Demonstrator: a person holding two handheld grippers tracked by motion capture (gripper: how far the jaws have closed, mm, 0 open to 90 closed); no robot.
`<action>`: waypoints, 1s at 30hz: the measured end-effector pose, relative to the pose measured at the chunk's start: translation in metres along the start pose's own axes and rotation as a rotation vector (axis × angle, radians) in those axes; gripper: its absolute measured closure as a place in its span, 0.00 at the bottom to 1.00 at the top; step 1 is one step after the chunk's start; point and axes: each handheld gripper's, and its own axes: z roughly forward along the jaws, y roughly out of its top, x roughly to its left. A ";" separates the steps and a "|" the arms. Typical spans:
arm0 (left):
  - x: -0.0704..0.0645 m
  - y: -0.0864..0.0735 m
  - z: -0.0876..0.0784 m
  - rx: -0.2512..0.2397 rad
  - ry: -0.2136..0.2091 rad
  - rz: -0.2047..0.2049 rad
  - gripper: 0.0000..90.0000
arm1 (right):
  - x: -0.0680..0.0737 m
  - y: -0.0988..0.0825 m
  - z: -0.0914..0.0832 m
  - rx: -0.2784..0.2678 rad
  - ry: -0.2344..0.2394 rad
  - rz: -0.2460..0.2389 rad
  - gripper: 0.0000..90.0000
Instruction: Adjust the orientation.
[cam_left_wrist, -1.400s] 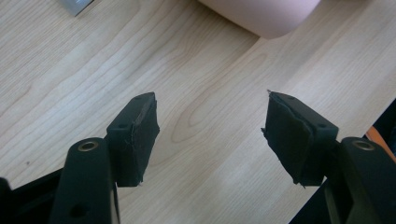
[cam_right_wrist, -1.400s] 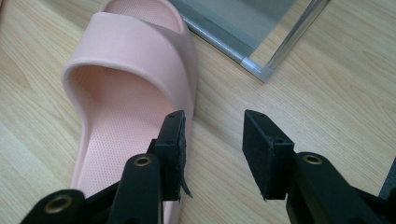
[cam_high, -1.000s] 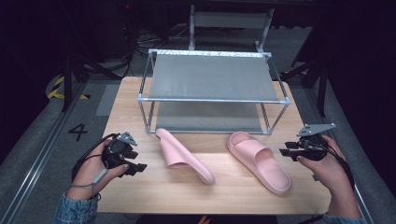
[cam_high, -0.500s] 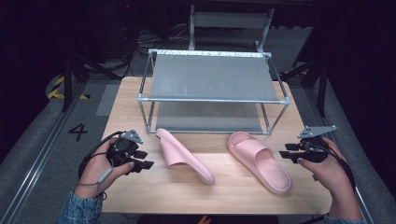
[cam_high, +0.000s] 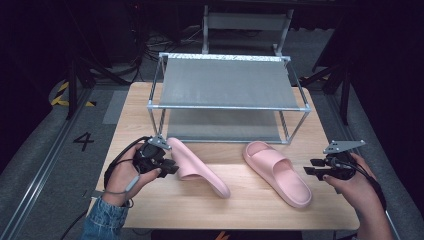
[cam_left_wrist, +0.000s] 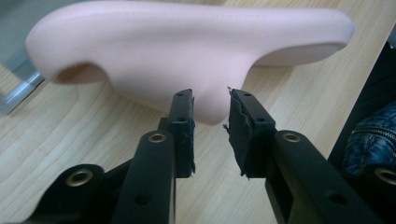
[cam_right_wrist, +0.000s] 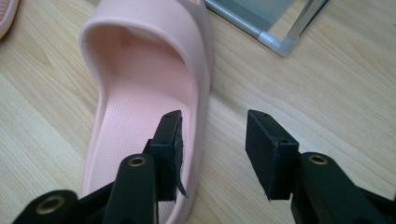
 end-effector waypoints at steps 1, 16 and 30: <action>-0.001 0.002 0.001 -0.001 -0.002 0.003 0.83 | 0.000 -0.001 0.000 0.002 0.000 0.002 0.63; -0.005 0.019 0.028 -0.055 -0.057 0.052 0.97 | 0.000 -0.014 -0.002 0.020 -0.004 0.026 0.62; -0.001 0.029 0.041 -0.051 -0.067 0.057 0.98 | 0.000 -0.026 -0.008 0.029 -0.019 0.039 0.62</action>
